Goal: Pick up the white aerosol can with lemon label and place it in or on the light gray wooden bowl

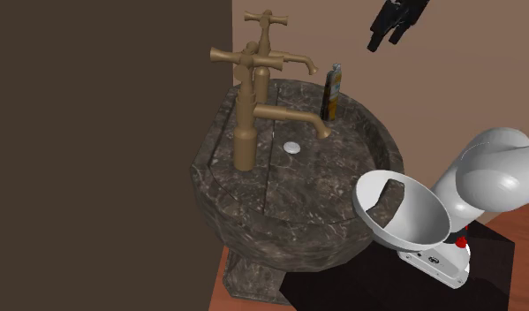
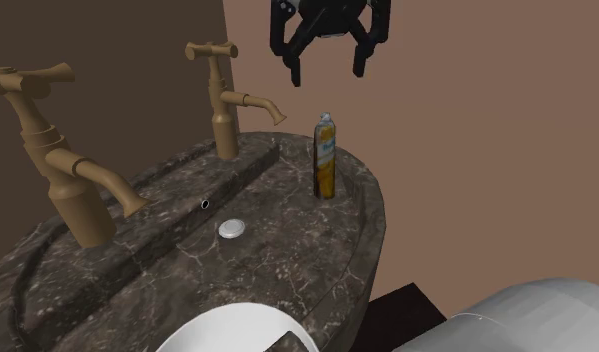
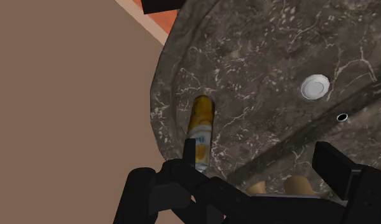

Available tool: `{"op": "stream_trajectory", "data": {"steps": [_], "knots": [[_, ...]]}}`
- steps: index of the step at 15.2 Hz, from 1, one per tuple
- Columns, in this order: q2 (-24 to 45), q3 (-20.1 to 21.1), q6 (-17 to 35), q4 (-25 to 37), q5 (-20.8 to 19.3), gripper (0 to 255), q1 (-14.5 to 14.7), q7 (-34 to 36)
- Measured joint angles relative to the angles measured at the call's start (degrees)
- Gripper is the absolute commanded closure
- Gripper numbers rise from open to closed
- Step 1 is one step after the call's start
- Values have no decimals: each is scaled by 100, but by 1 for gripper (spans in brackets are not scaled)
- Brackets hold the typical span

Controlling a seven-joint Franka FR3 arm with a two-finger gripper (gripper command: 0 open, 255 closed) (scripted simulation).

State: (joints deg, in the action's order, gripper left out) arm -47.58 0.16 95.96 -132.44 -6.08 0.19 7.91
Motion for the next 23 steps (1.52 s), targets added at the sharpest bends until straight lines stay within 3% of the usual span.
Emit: {"op": "stream_trajectory", "data": {"steps": [4,16,19,23], "knots": [[664,48,-63,358,-48,0,-116,189],[4518,68,-971,2973,-374,0,-624,1179],[4781,42,-990,3071,-394,0,-652,1262],[4685,20,-684,2646,-405,0,-674,1291]]}}
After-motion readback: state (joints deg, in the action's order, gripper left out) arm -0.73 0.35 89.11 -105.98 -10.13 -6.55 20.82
